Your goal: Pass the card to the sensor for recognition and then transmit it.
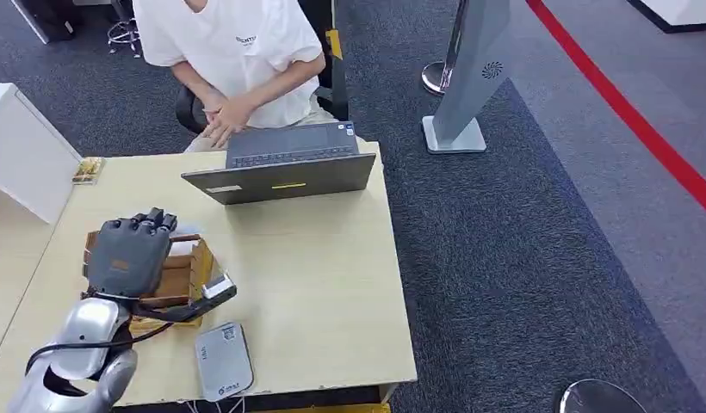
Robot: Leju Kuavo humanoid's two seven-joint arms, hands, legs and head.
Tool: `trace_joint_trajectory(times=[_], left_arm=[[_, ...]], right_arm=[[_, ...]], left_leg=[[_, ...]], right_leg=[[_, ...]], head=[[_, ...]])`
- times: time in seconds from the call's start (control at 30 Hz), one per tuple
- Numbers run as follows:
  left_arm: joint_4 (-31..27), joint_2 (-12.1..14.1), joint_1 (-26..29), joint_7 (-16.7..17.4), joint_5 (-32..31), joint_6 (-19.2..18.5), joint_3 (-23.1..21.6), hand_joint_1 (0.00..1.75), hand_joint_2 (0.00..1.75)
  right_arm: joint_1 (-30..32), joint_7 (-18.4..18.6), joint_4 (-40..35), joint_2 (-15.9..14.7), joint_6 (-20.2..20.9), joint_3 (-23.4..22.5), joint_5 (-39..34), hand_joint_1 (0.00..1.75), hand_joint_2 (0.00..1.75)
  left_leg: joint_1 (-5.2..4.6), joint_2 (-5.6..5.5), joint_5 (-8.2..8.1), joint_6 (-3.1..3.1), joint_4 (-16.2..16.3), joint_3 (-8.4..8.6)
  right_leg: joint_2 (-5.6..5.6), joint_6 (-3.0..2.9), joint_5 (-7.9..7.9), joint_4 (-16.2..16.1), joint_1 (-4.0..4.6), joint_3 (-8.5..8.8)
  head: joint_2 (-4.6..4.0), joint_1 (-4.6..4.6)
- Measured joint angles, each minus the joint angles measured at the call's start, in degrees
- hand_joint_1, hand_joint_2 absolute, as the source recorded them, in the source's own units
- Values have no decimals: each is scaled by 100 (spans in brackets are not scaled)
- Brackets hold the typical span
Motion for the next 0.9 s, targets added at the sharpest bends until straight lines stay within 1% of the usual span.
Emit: trace_joint_trajectory(times=[0.1,0.2,0.27,0.33,0.43,0.63,0.67,0.77,0.9], left_arm=[[-142,-89,211,-37,78,-11,-70,175,175],[-216,-122,383,-28,92,-18,-74,175,175],[-264,-129,519,81,19,-41,-74,175,175],[-339,-131,739,212,-191,50,-74,175,175],[-439,-131,1042,265,-297,181,-74,175,175],[-537,-135,1233,269,-308,205,-72,175,175],[-573,-135,1316,269,-350,263,-59,175,175],[-782,-137,1766,258,-516,599,52,175,175],[-1049,-74,2304,258,-568,754,105,175,175]], right_arm=[[0,2,0,0,-50,-15,0,0,175],[6,18,2,0,-57,-28,0,0,175],[6,35,2,0,-59,-55,-18,0,175],[14,42,2,0,-74,-81,-31,0,175],[29,42,2,0,-79,-144,-44,0,175],[27,44,4,0,-81,-188,-74,0,175],[26,44,4,0,-83,-197,-81,0,175],[40,42,4,0,-105,-245,-105,0,175],[48,59,7,0,-149,-317,-125,0,175]], left_leg=[[2,1,0,0,0,0],[4,1,0,0,-1,0],[3,0,0,0,-2,-1],[3,3,-1,0,-2,0],[3,-3,-2,0,-2,-2],[3,-3,-2,0,-2,-2],[3,0,-2,0,-2,0],[3,5,-8,-2,-2,4],[3,1,-12,-3,-2,3]], right_leg=[[1,0,0,1,2,0],[0,0,-1,1,3,0],[0,0,-1,2,2,2],[2,0,-2,2,2,1],[-4,3,-4,0,2,1],[-4,3,-4,1,2,5],[-2,3,-4,1,2,7],[6,2,-5,1,2,6],[-1,9,-17,1,2,7]], head=[[2,-2],[0,0],[2,0],[2,-2],[2,0],[0,0],[2,-2],[0,0],[2,0]])
